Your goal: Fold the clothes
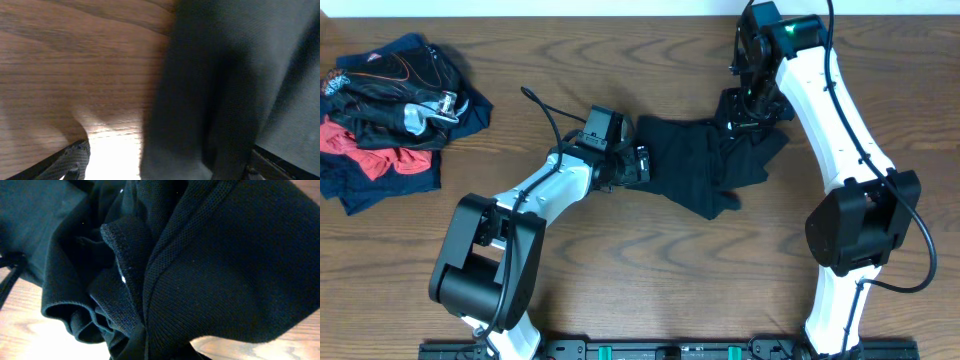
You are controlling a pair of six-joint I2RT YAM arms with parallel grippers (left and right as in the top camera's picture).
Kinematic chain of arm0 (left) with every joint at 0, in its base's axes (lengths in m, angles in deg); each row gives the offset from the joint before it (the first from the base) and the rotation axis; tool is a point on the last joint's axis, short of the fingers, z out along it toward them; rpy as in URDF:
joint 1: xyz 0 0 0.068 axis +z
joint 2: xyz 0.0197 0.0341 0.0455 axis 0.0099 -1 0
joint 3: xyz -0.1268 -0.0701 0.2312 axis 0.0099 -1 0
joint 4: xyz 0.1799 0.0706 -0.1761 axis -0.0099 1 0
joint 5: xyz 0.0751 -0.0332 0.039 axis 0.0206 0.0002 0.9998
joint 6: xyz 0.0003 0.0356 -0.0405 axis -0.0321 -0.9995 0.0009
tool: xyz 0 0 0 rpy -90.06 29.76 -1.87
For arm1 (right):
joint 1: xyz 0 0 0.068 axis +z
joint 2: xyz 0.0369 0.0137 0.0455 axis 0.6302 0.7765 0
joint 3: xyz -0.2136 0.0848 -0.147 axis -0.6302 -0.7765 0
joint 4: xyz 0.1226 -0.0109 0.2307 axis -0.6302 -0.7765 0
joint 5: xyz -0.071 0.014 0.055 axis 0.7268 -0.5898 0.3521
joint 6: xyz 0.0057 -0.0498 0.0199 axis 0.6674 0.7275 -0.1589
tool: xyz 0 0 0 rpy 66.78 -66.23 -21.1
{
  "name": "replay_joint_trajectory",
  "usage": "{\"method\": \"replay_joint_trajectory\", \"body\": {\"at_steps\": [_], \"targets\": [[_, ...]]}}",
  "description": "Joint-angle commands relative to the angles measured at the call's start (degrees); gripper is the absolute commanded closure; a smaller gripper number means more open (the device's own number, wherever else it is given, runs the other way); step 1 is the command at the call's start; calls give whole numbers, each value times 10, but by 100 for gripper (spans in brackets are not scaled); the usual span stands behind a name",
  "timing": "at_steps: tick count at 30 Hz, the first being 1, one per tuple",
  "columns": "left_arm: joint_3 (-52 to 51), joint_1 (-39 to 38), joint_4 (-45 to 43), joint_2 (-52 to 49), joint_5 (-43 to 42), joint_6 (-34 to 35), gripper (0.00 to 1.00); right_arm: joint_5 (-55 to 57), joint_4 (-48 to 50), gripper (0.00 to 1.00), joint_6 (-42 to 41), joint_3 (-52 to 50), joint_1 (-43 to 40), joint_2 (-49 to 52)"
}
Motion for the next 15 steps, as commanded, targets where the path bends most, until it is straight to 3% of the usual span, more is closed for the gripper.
{"method": "replay_joint_trajectory", "body": {"at_steps": [1,15], "targets": [[-10,4,14,-28,57,26,7,20,-2,98,-11,15,-6,-23],[-10,4,14,-28,56,26,7,17,-1,98,-21,15,26,-23]]}}
